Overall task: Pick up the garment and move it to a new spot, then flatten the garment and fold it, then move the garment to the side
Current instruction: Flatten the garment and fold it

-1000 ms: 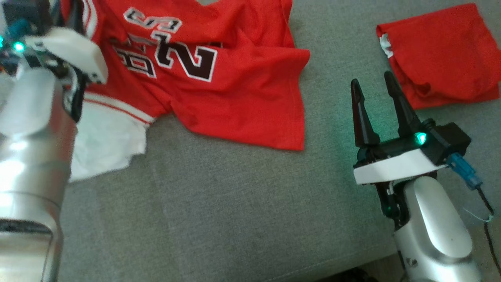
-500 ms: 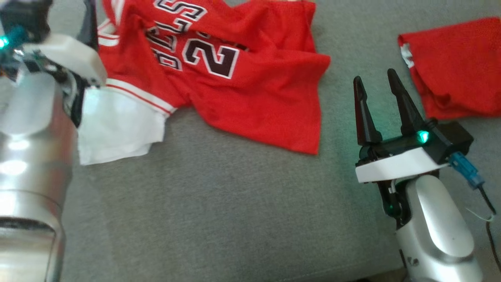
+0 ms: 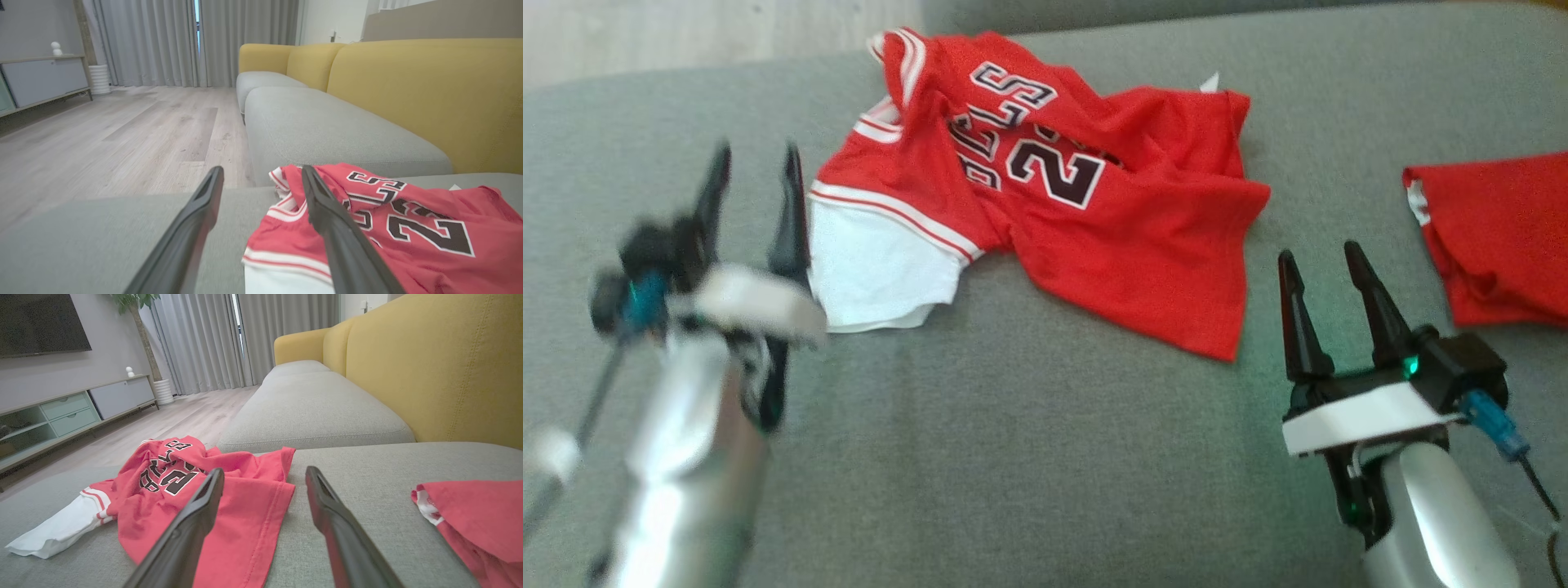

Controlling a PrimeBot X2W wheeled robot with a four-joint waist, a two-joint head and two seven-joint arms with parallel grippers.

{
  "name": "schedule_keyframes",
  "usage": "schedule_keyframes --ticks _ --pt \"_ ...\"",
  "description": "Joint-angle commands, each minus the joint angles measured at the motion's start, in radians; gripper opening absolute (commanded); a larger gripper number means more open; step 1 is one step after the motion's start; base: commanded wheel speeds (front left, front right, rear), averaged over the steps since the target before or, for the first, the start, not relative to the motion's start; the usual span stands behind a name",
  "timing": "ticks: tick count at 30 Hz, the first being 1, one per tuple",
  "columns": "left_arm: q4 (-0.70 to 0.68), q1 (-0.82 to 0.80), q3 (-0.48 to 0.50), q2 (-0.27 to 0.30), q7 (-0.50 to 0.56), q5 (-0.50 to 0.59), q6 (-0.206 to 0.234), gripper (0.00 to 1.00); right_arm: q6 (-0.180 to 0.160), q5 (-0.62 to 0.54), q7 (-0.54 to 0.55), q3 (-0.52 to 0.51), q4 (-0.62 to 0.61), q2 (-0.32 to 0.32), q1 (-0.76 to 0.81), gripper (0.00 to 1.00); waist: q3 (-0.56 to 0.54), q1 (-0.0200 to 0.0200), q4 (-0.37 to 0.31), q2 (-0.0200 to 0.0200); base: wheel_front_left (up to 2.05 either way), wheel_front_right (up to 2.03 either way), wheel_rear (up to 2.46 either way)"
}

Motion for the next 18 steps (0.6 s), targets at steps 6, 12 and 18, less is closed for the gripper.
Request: schedule_keyframes --ticks 6,12,18 --pt "-0.303 0.28 0.122 -0.029 -0.009 -0.009 0.061 1.0 -0.001 0.004 -0.011 0.011 -0.037 0.0 0.058 1.0 -0.081 0.0003 0.036 0.0 0.0 0.0 0.0" --pt "-0.417 0.42 0.154 -0.075 -0.009 0.008 0.072 1.0 -0.001 0.003 -0.011 0.015 -0.04 0.0 0.08 1.0 -0.091 0.0003 0.036 0.0 0.0 0.0 0.0" --pt "-0.38 0.416 0.13 -0.071 0.001 0.031 0.056 1.0 -0.001 0.001 -0.011 0.018 -0.046 0.0 0.069 1.0 -0.078 0.0003 0.031 0.0 0.0 0.0 0.0"
